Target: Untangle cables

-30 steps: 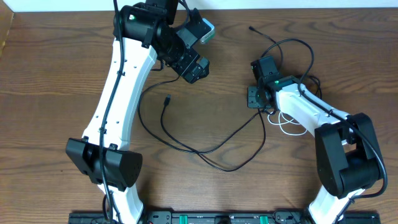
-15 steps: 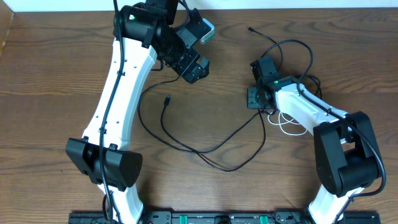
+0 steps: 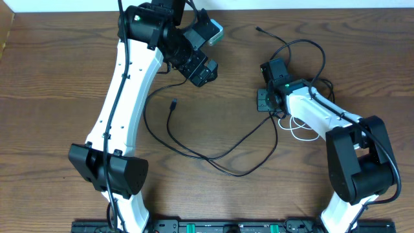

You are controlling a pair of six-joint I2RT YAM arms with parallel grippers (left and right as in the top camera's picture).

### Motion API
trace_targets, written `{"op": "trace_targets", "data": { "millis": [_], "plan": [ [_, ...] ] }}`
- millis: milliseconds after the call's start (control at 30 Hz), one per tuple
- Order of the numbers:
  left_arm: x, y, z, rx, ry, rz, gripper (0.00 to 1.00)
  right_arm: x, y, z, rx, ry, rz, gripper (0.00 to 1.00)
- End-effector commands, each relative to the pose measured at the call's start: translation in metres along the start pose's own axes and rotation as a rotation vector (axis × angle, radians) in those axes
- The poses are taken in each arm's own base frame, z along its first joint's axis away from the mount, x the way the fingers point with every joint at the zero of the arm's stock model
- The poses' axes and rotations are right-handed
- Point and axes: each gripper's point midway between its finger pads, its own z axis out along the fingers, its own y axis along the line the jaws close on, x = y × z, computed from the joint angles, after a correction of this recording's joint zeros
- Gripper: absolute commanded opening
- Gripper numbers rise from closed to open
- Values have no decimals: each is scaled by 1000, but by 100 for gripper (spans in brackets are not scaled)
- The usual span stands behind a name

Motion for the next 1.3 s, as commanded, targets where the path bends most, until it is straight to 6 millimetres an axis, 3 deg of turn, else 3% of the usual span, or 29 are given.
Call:
{"op": "trace_targets", "data": {
  "millis": [0,100,167,233,300,333,467,500,533,633,733,833,933,1167,1267],
  "plan": [
    [3,-2,1,20,5,-3,93,0,-1,2,17,-4,-25,1],
    [2,-2,0,18,4,-2,93,-12,2,-15,0,-51,-20,1],
    [2,-2,0,18,3,-1,93,-32,6,-48,-31,-139,-24,1],
    [1,-2,0,16,-1,0,93,-58,11,-100,-72,-274,-38,1],
    [1,-1,0,15,-3,1,93,-71,12,-134,-99,-358,-35,1],
    [1,-1,0,15,-3,1,93,-83,13,-174,-127,-453,-33,1],
    [1,-2,0,16,-1,0,93,-101,3,-276,-162,-683,-16,1],
    [1,-2,0,16,0,-1,93,-102,0,-292,-161,-715,-12,1],
    [2,-2,0,17,2,-1,93,-103,-11,-325,-144,-787,4,1],
    [4,-3,0,21,9,-4,93,-103,-37,-381,-83,-908,33,1],
    [6,-4,0,26,16,-8,93,-94,-85,-441,53,-1033,127,1],
    [8,-5,0,30,25,-11,93,-78,-141,-483,245,-1118,256,1],
    [8,-5,0,30,26,-12,93,-58,-185,-512,405,-1173,385,1],
    [8,-6,0,31,28,-13,93,-14,-265,-557,766,-1238,639,1],
    [9,-6,0,32,29,-13,93,-3,-286,-567,870,-1237,683,1]
  ]
}}
